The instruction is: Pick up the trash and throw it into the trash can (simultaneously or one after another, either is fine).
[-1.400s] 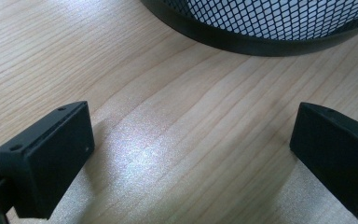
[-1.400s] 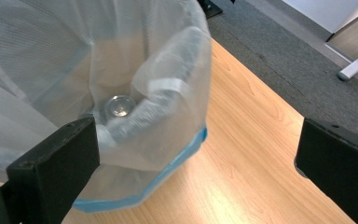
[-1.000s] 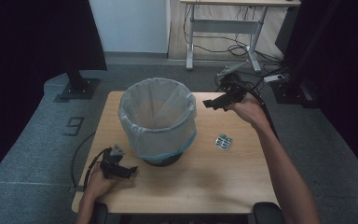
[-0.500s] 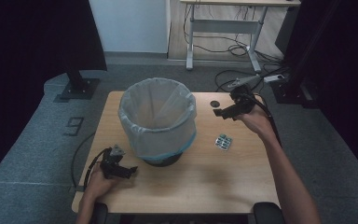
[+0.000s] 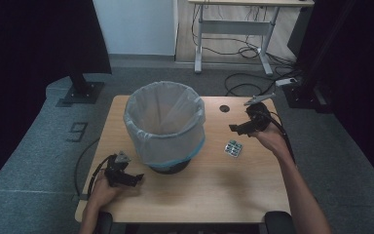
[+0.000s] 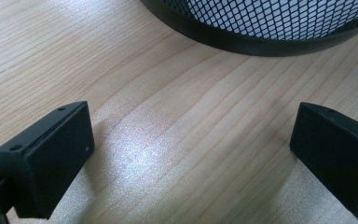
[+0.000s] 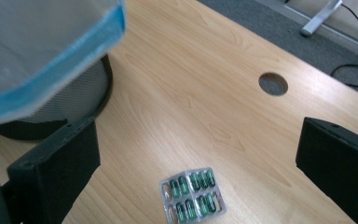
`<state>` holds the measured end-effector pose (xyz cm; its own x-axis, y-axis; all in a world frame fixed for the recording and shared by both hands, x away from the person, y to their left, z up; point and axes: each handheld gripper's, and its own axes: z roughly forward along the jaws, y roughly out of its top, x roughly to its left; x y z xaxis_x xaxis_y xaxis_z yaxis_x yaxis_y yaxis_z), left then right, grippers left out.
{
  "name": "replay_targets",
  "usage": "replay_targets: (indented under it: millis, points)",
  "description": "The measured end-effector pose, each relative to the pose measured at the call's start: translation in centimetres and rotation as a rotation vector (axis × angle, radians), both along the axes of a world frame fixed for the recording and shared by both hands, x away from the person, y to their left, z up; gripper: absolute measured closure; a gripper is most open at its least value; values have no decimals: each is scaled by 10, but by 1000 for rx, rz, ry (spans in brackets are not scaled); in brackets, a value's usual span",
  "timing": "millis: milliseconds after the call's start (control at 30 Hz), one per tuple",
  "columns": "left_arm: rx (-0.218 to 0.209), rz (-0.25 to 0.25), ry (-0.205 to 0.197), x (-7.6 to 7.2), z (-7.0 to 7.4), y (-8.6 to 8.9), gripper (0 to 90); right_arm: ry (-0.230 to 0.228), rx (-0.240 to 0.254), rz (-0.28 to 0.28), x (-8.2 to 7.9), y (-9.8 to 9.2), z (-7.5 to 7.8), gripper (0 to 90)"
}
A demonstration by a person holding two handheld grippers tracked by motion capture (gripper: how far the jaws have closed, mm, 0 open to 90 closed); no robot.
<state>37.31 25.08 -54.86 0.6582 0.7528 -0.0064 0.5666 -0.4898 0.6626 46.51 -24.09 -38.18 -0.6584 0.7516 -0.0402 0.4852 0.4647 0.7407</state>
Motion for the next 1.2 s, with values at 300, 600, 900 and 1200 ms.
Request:
replay_targets:
  millis: [300, 600, 900, 1200]
  points:
    - [0, -1, 0, 0, 0, 0, 0, 2, -1, -16, -3, -9, -29, 0]
    - [0, -1, 0, 0, 0, 0, 0, 28, -32, -5, -5, -12, -57, 0]
    - [0, -1, 0, 0, 0, 0, 0, 61, -64, 1, -6, -11, -91, 0]
    - [0, -1, 1, 0, 0, 0, 0, 85, -103, 3, -5, -10, -121, 0]
